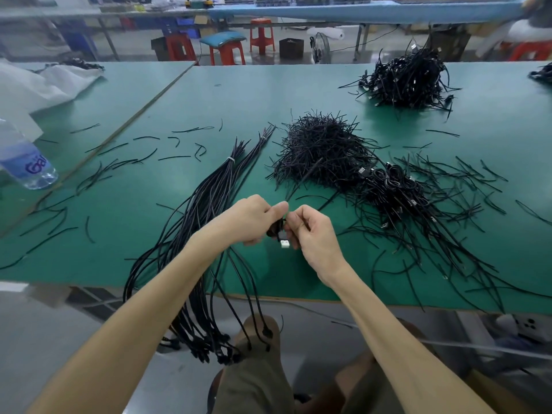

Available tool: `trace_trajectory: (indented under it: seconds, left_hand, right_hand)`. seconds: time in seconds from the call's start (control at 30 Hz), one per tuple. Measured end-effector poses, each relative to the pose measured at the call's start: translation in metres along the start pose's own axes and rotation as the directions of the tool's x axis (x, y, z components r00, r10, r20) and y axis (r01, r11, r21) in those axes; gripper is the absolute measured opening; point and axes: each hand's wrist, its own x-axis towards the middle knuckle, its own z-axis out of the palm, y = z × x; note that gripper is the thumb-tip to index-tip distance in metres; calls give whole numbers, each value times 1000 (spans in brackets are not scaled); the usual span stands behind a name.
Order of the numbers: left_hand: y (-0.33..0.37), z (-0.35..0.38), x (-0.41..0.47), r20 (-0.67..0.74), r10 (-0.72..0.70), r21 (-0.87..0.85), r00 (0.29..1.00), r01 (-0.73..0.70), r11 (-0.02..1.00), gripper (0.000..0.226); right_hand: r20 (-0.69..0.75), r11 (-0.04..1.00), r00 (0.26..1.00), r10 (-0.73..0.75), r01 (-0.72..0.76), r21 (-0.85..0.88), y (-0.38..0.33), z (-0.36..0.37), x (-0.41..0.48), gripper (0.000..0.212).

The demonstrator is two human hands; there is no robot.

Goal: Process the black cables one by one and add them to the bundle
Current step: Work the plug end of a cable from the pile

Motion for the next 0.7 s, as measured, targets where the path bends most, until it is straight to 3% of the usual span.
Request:
trace_trajectory:
  seconds: [0.1, 0.23, 0.33, 0.47, 0.6, 0.7]
  left_hand:
    - [-1, -5, -3, 189, -86, -268, 978, 135, 954, 53]
    - [-4, -7, -4, 287, -66, -381, 956, 177, 907, 49]
    - [-11, -7, -5, 205, 43, -356, 978, 34, 934, 51]
    - [-24, -12, -7, 53, 199, -470, 979, -151, 869, 21]
    - [-28, -16, -13, 81, 448, -498, 890, -354, 792, 40]
    - [-23, -10, -11, 90, 473, -377, 877, -409, 831, 44]
  right_hand:
    - [1, 998, 1000, -23, 23, -59, -1, 2, -1, 33]
    - [-8, 998, 1000, -17, 17, -56, 1, 2, -1, 34]
    - [-37, 995, 999, -32, 28, -96, 4, -1, 1, 28]
    - [-54, 998, 998, -16, 13, -57, 7, -4, 3, 30]
    - [-13, 1000, 1000, -15, 14, -24, 10, -2, 4, 31]
    - [-5, 999, 1000, -29, 29, 30, 9, -3, 2, 31]
